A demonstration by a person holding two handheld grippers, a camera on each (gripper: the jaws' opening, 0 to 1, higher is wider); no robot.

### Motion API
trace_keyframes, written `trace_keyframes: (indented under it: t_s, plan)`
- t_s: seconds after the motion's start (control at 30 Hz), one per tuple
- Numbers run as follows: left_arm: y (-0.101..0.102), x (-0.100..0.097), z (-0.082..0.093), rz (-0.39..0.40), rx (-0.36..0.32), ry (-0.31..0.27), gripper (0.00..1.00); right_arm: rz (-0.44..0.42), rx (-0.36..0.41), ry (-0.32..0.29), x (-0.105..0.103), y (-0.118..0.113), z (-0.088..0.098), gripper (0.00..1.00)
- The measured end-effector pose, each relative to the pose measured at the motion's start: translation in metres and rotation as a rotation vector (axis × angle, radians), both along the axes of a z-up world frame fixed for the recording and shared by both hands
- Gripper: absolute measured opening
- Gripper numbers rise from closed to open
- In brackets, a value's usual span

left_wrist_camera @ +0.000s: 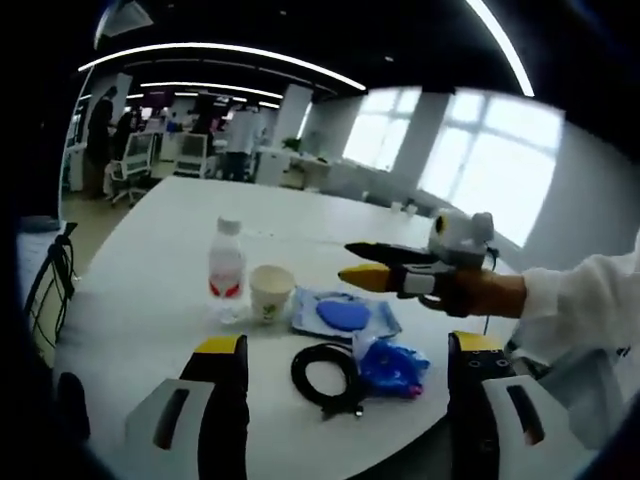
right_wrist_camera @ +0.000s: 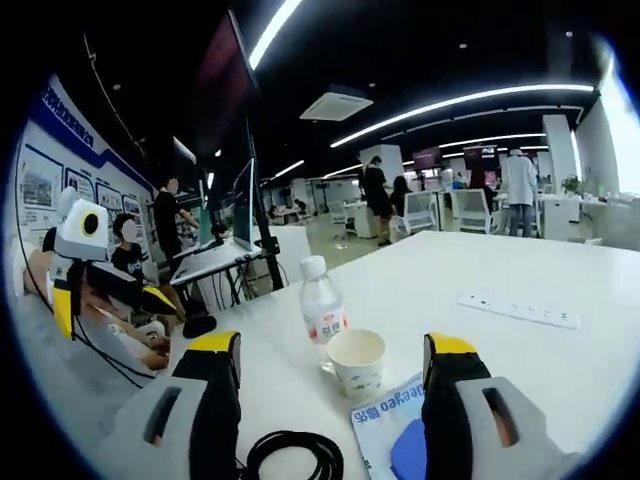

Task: Arrange the tabletop items into an orderly group along one side of the table until the central work area is clear of visible clutter.

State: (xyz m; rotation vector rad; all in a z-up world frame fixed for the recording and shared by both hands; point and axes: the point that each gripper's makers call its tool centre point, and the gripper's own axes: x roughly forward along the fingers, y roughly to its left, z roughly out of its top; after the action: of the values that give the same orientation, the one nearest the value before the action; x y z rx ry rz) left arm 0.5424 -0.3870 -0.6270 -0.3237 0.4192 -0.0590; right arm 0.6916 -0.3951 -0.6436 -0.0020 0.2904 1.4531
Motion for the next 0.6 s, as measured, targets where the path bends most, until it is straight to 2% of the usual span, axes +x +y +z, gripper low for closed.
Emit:
trace_keyframes:
  t_s: [0.13,0.2,0.33,0.5,0.6]
  plan:
    - [-0.005,-0.003,-0.013,-0.022,0.001,0.064,0.79,-0.006,-0.017,0.000,-0.006,-0.004,0.002,0.72]
    - [-0.008,-0.003,-0.010,-0.026,-0.010,0.058,0.79,-0.001,-0.034,-0.015,-0.008,-0.008,0.002,0.71]
    - [-0.012,-0.007,-0.007,-0.035,-0.006,0.056,0.78,-0.024,-0.035,-0.006,-0.007,-0.015,0.003,0.71]
    - [-0.012,-0.006,-0.011,-0.057,-0.049,0.072,0.77,-0.053,-0.043,-0.013,-0.007,-0.024,0.004,0.71]
    - [-0.009,-0.003,-0.012,-0.104,-0.005,0.091,0.77,-0.090,-0.033,-0.013,-0.005,-0.029,0.007,0.71]
